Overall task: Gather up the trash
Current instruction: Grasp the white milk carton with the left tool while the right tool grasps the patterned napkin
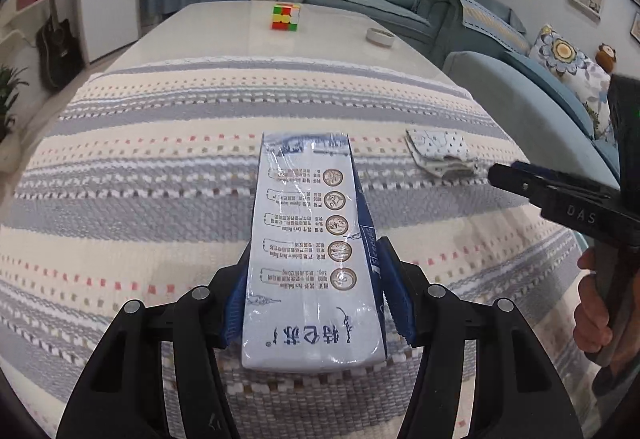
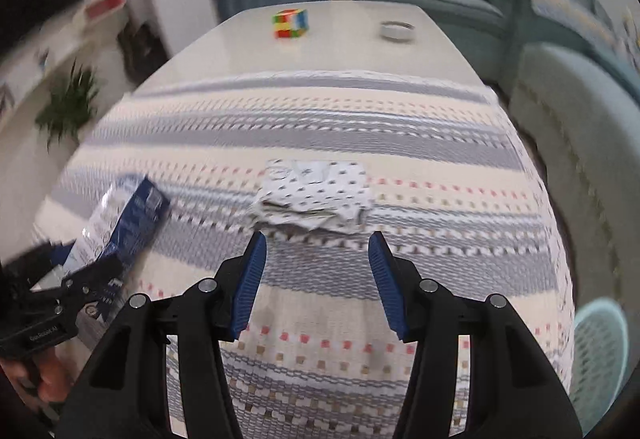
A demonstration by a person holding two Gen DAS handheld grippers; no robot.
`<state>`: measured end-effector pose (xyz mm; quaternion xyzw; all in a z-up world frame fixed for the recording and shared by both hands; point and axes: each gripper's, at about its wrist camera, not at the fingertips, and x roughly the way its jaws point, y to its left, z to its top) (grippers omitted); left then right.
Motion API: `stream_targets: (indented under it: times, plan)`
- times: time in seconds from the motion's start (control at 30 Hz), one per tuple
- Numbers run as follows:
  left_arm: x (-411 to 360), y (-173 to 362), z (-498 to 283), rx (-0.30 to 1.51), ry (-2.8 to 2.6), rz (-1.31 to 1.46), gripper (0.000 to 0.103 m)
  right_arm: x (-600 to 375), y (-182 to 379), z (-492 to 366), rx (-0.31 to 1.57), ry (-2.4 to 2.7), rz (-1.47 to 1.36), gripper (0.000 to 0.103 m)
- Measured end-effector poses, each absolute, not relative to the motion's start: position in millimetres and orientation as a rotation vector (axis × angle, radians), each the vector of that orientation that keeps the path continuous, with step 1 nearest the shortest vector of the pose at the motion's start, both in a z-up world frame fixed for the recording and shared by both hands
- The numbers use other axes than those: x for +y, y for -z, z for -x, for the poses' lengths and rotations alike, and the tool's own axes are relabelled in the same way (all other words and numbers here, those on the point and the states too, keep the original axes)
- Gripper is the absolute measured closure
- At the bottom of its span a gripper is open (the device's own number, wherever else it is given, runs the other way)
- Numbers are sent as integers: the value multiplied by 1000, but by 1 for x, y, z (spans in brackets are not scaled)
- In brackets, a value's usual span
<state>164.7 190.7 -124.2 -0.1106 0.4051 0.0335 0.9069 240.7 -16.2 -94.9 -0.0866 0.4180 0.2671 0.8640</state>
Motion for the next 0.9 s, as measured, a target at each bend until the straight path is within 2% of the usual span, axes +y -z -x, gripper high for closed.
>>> stream_targets:
  times: [0.2, 0.37, 0.63, 0.73, 0.9]
  plan:
    - [167, 125, -164, 832, -59, 104, 47, 17, 95, -241, 830, -606, 318, 41]
    - [171, 125, -165, 826, -38, 141, 47, 34, 118, -260, 866, -580, 418, 41]
    - [177, 126, -159, 820, -27, 160, 47, 34, 127, -279, 906, -604, 350, 43]
    - [178, 127, -159, 820, -27, 160, 47, 33, 127, -280, 913, -610, 339, 47]
    - [177, 126, -157, 819, -24, 167, 47, 29, 123, -290, 933, -605, 268, 84]
